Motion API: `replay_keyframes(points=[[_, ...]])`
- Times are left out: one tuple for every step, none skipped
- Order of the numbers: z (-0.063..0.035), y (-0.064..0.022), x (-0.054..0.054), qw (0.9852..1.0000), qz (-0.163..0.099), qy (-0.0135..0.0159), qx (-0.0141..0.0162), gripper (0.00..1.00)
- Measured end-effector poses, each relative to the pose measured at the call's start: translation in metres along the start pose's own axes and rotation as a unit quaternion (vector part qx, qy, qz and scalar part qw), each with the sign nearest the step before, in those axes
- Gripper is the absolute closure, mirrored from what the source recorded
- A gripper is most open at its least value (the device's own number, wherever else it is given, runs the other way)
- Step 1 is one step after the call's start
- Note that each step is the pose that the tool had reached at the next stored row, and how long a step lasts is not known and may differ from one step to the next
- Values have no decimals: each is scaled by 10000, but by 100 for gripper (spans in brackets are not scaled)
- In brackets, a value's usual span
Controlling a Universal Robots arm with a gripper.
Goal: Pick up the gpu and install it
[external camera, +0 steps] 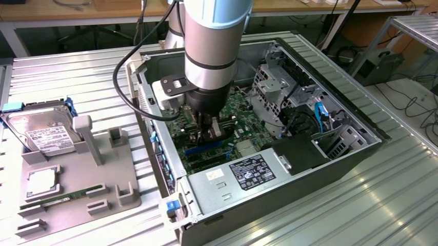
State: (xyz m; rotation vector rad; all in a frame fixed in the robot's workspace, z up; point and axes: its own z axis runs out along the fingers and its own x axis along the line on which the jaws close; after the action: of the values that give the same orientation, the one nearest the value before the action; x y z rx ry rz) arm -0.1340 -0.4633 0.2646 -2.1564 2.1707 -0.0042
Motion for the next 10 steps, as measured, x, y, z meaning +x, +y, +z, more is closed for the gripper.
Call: replay_keyframes(points=[[4, 0, 0, 10000, 0, 1, 0, 73], [14, 1, 1, 10000, 0, 0, 0, 73], [19, 1, 1, 10000, 0, 1, 0, 73], [27, 2, 2, 10000, 0, 1, -1, 73], [35, 3, 3, 10000, 0, 3, -2, 73], [40, 3, 3, 10000, 0, 4, -2, 73], [47, 3, 3, 10000, 0, 3, -1, 73], [49, 3, 4, 10000, 0, 4, -1, 73], [51, 3, 4, 10000, 0, 5, 0, 73], [52, 3, 4, 10000, 0, 11, 0, 73]])
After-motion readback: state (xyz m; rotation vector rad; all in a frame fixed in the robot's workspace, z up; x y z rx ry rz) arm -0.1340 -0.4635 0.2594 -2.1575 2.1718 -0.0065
